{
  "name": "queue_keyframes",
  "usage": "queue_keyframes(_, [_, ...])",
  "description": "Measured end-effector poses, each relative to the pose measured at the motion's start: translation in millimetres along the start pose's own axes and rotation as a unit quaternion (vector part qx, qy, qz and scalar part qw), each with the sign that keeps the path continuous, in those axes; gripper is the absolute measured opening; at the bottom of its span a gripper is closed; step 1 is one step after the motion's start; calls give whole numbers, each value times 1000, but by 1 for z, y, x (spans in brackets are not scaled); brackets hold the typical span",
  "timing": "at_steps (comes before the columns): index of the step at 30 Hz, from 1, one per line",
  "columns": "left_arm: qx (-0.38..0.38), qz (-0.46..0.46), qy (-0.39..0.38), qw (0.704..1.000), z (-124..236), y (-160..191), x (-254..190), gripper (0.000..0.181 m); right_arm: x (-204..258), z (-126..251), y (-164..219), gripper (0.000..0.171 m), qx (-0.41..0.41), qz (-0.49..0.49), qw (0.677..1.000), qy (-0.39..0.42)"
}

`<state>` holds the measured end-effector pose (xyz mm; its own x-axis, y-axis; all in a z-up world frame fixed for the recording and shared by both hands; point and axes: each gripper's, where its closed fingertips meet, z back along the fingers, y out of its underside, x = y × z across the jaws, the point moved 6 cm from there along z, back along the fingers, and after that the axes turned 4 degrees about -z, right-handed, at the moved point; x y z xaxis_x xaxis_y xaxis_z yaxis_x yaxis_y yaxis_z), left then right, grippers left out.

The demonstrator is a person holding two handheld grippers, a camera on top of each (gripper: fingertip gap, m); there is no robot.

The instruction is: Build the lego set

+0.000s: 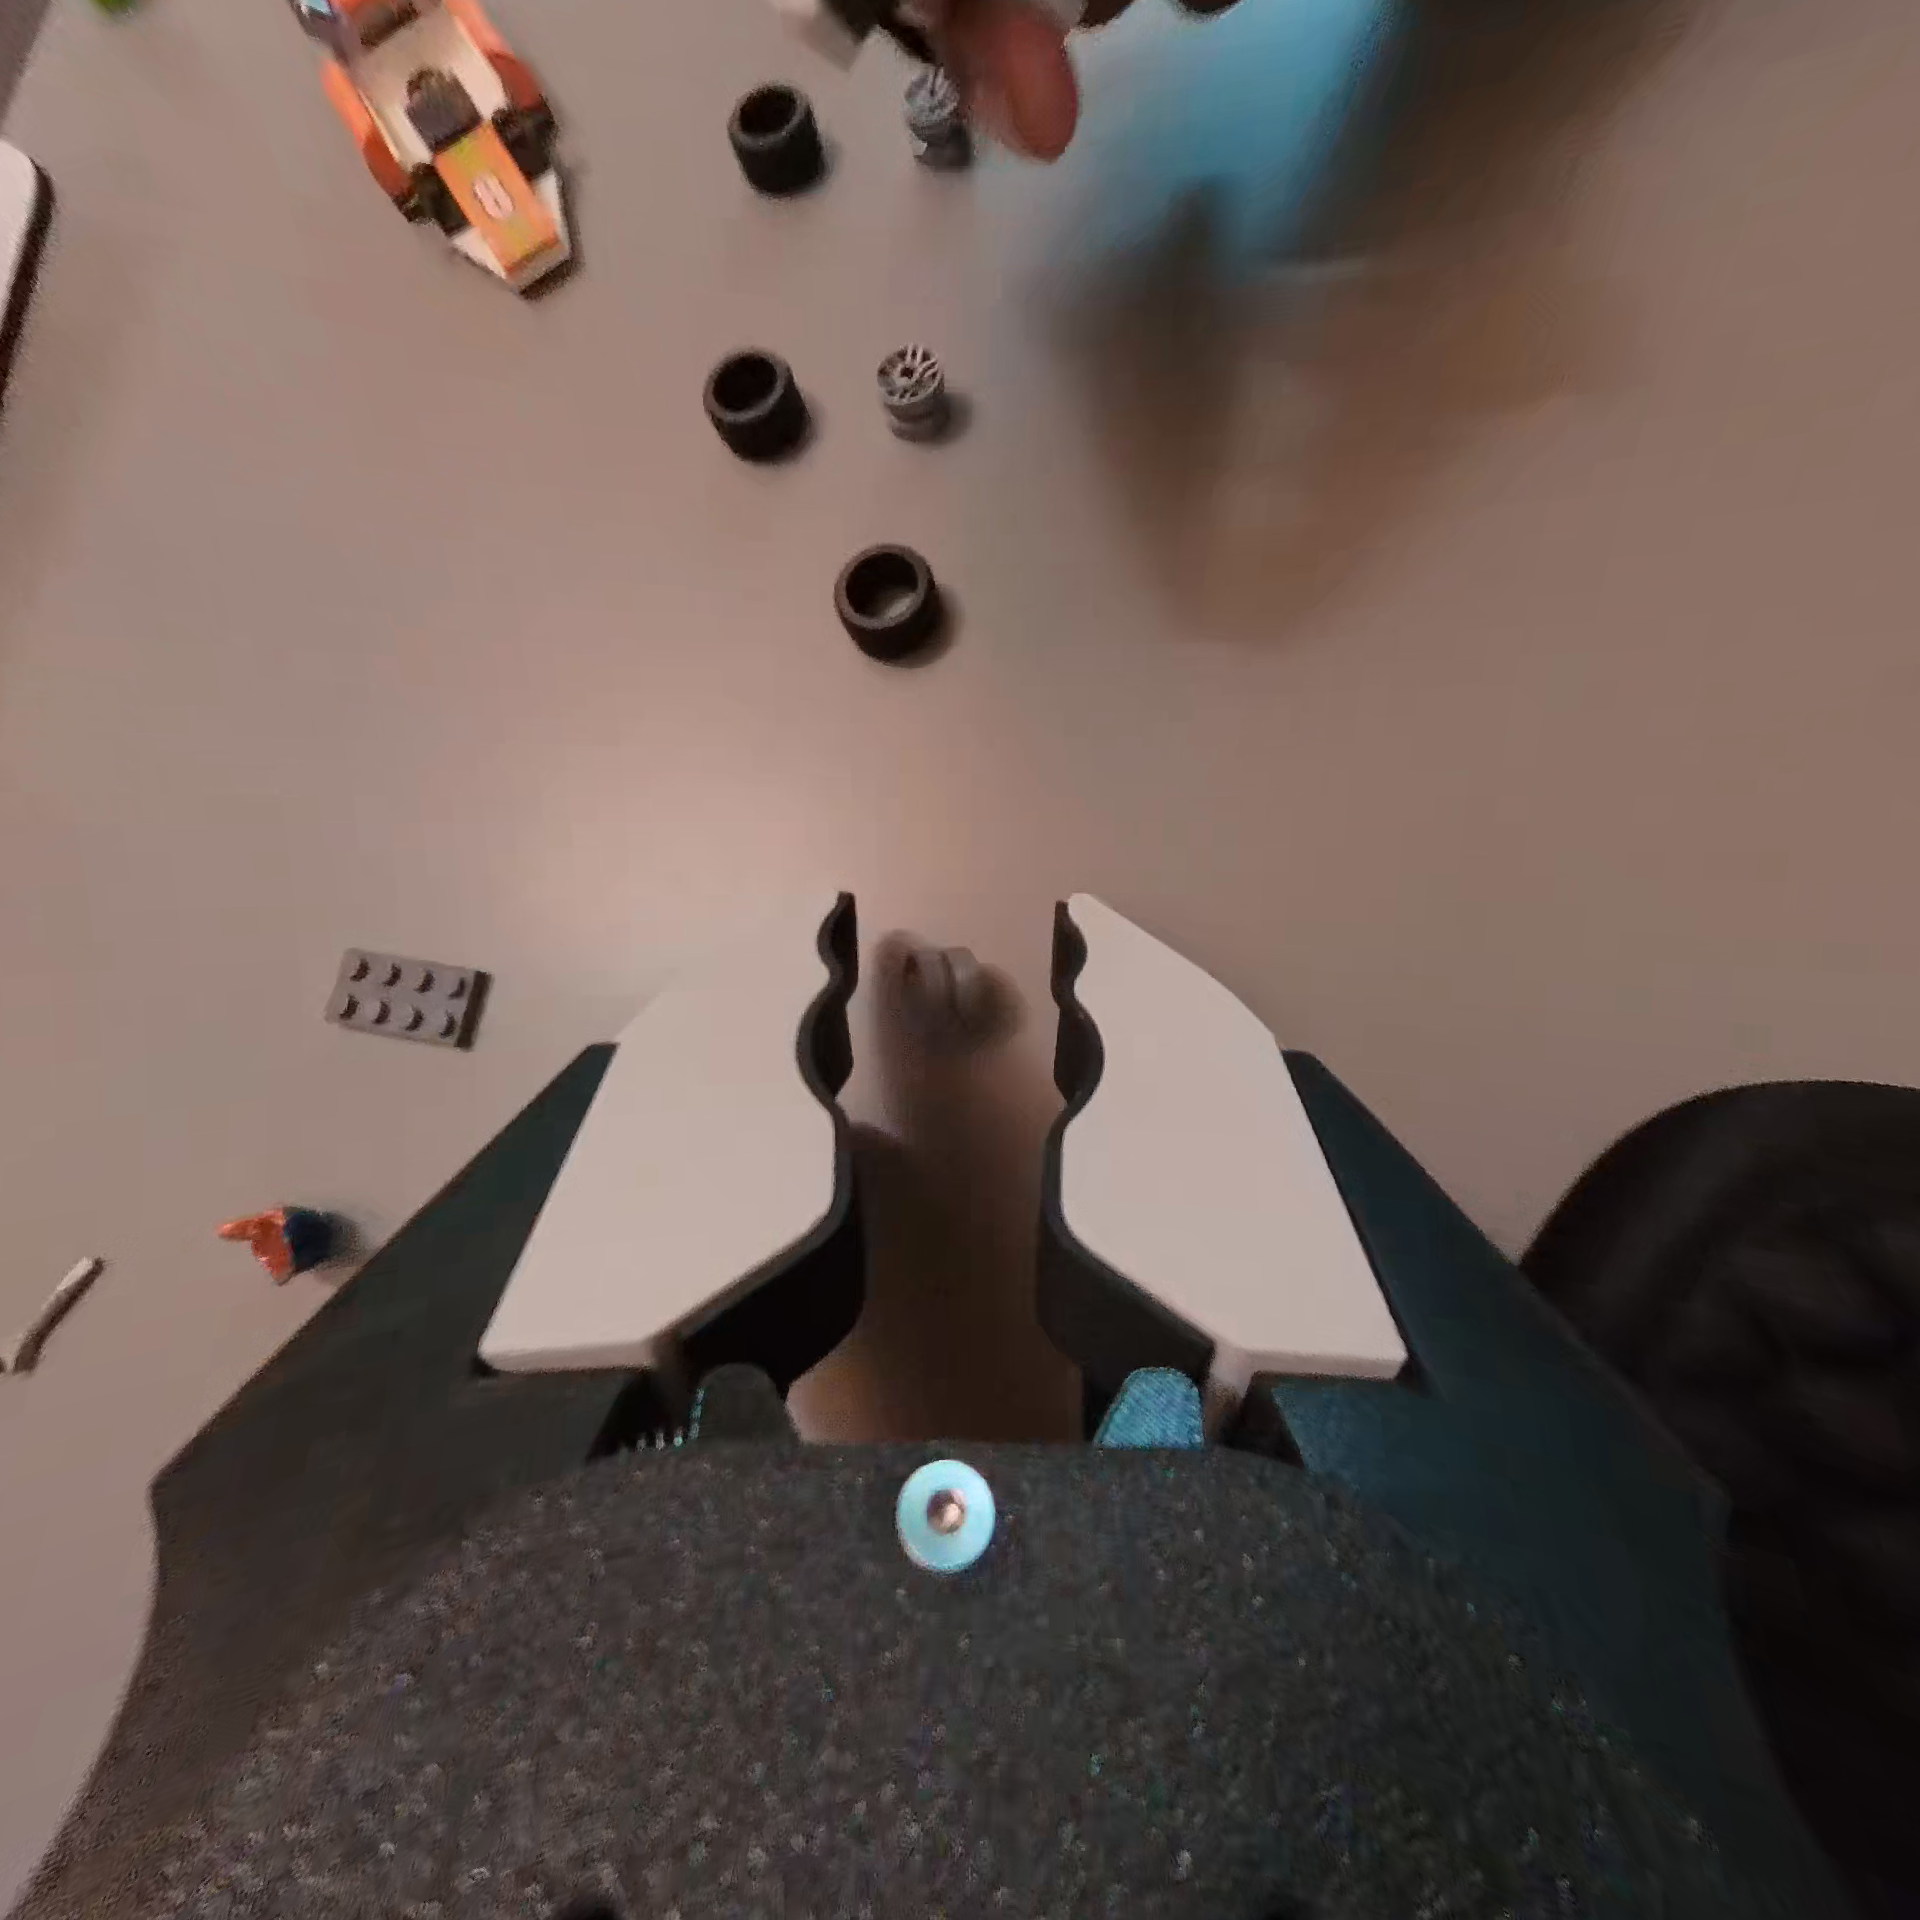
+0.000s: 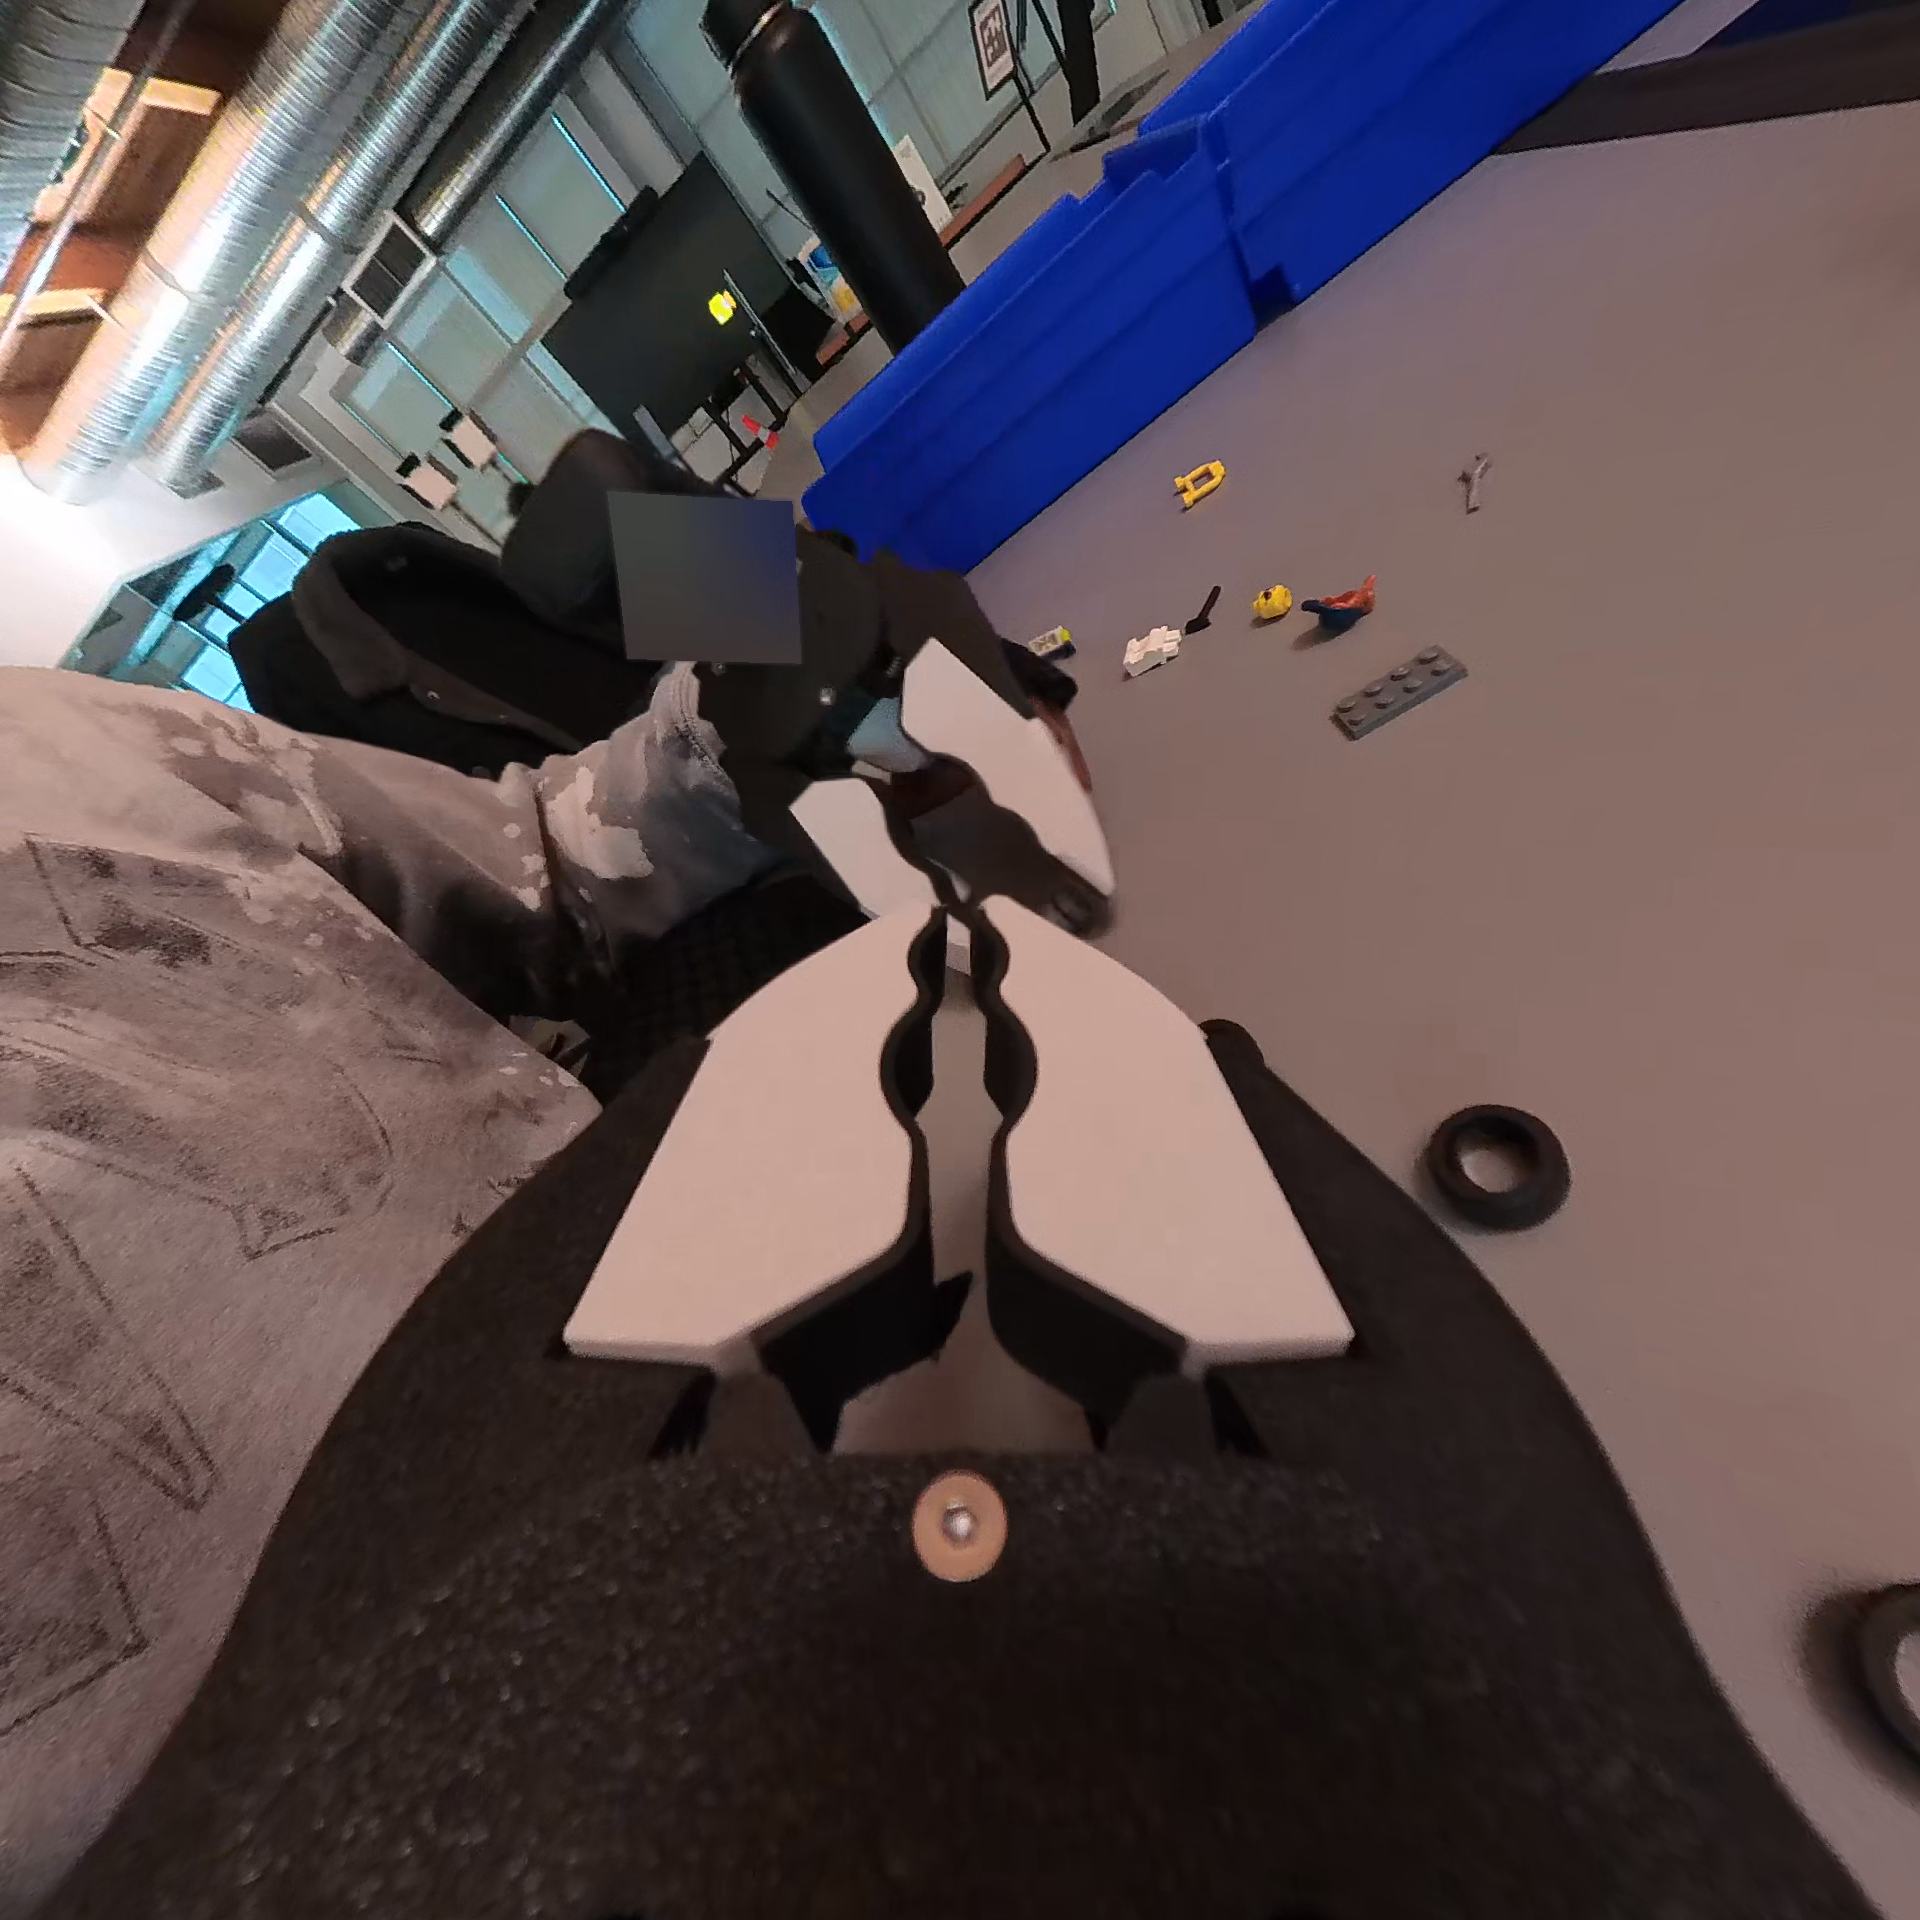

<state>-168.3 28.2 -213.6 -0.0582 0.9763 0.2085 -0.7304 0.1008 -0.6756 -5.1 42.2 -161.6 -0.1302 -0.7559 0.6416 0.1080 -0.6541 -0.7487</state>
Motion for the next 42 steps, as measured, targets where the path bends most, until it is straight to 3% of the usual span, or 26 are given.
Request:
queue_keyframes(10, [46,31,33,998,11,11,-2,36,2,-3,6,5,26,14,1000,6])
queue_keyframes(17, [36,29,-3,999,13,13,-4,17,0,-7,11,5,40,13,999,13])
queue_keyframes(19, [-10,21,-27,999,13,7,-3,16,1,-9,13,5,44,19,999,14])
queue_keyframes(23, [-175,6,-71,982,26,-23,-4,16,10,-14,14,7,49,65,997,13])
queue_keyframes(27, [-215,-40,-91,972,26,-48,-10,16,21,-21,15,20,37,76,996,-5])
queue_keyframes(33, [-177,-98,-109,973,18,-70,-11,16,17,-22,13,27,16,23,1000,8])
queue_keyframes(42, [-135,-135,-125,974,16,-79,-9,16,13,-20,11,15,-1,-28,999,-19])
